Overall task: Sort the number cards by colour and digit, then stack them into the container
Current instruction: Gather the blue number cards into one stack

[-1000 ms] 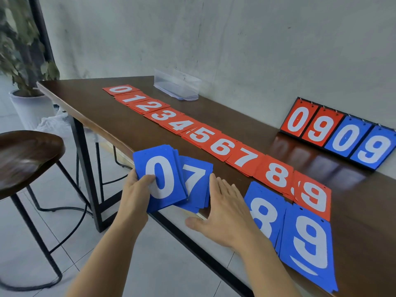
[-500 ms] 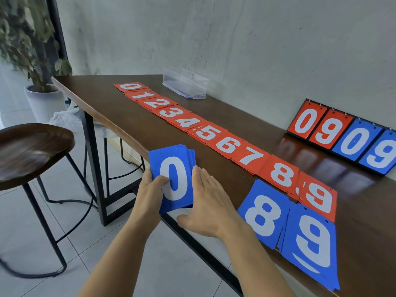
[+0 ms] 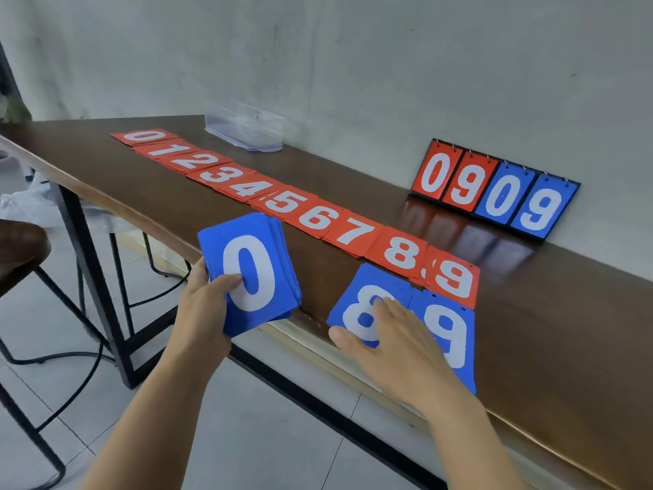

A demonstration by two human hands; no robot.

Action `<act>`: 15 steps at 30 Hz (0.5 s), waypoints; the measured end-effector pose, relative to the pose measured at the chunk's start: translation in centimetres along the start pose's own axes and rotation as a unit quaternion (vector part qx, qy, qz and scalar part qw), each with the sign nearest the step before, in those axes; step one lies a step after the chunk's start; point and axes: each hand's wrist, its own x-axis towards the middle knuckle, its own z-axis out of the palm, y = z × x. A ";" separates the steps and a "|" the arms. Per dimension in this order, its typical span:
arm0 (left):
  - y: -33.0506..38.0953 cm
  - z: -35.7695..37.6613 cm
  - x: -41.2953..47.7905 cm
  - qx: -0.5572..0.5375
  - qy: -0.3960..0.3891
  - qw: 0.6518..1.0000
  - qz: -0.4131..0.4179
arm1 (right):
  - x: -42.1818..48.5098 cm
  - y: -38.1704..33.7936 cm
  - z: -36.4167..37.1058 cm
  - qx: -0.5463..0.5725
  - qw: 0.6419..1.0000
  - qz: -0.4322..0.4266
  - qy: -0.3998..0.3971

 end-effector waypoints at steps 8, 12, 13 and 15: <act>0.6 -0.3 -0.3 0.002 -0.003 1.000 0.011 | 2.1 -1.9 2.3 -0.040 0.993 -0.107 0.014; 0.9 -0.9 -0.5 0.011 -0.003 1.000 0.020 | 3.6 -3.8 3.1 -0.026 0.980 -0.198 0.007; 1.0 -1.0 -0.5 0.011 -0.001 1.000 0.020 | 3.7 -3.9 3.1 -0.026 0.978 -0.207 0.007; 1.2 -1.3 -0.5 0.008 0.004 1.000 0.016 | 3.7 -3.5 2.6 -0.016 0.981 -0.194 0.008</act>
